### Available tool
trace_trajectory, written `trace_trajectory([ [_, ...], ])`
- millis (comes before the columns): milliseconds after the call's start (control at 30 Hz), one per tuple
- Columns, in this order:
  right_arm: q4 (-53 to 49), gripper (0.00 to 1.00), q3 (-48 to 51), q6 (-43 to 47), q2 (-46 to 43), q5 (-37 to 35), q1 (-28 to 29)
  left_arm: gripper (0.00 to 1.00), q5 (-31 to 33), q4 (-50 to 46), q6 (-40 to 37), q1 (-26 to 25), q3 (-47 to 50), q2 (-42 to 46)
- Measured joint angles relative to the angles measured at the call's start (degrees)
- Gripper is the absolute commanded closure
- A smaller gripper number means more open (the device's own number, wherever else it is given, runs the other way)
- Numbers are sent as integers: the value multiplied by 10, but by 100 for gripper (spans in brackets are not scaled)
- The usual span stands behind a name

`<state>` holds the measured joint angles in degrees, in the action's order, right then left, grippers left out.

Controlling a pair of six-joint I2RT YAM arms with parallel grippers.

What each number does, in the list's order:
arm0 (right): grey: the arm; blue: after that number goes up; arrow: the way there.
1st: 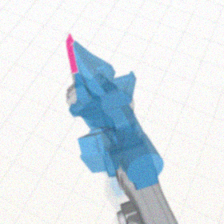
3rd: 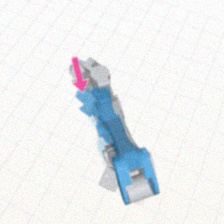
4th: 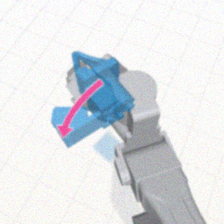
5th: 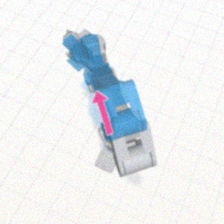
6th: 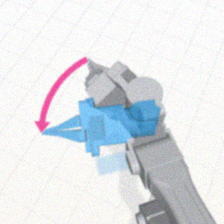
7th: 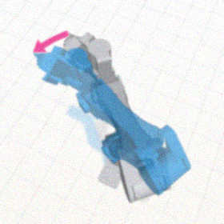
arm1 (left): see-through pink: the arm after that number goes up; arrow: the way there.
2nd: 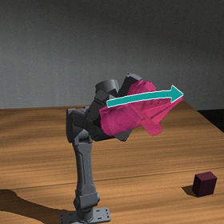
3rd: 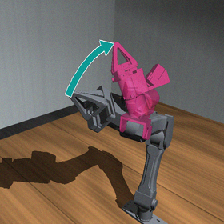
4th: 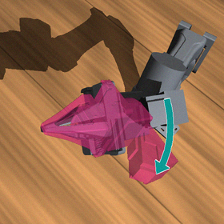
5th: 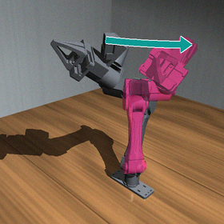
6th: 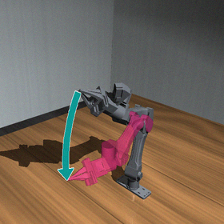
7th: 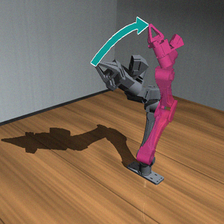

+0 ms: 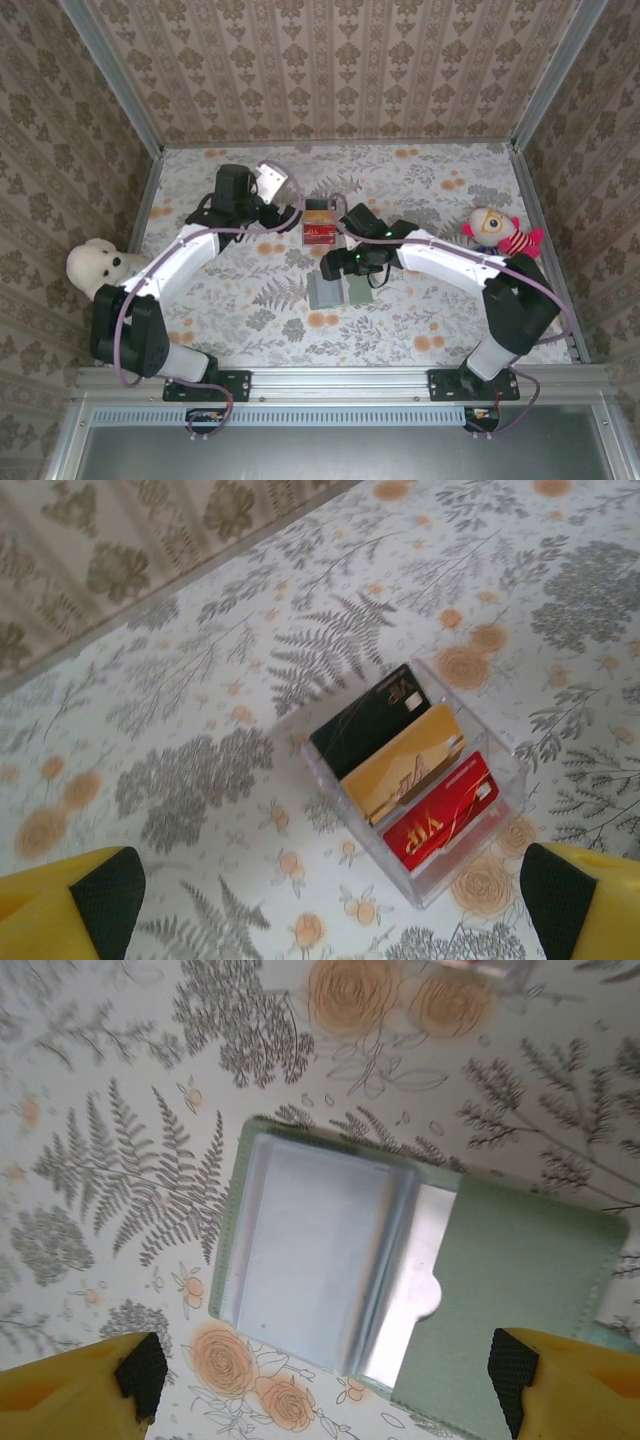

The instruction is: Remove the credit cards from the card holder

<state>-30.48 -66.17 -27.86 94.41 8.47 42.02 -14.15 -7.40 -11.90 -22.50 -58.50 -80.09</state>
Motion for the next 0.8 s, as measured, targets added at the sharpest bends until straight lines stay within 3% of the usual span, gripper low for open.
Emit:
trace_trajectory([
  [200,-26,14,-32,-18,70,-43,56,0,68,59,144,4,129,89],
  [400,-47,13,-47,-29,122,-68,66,0,136,78,275,10,216,169],
  [633,-63,14,-68,-29,152,-79,66,0,170,64,408,46,255,226],
  [800,-73,22,-77,-28,160,-88,66,0,170,21,436,58,252,212],
])
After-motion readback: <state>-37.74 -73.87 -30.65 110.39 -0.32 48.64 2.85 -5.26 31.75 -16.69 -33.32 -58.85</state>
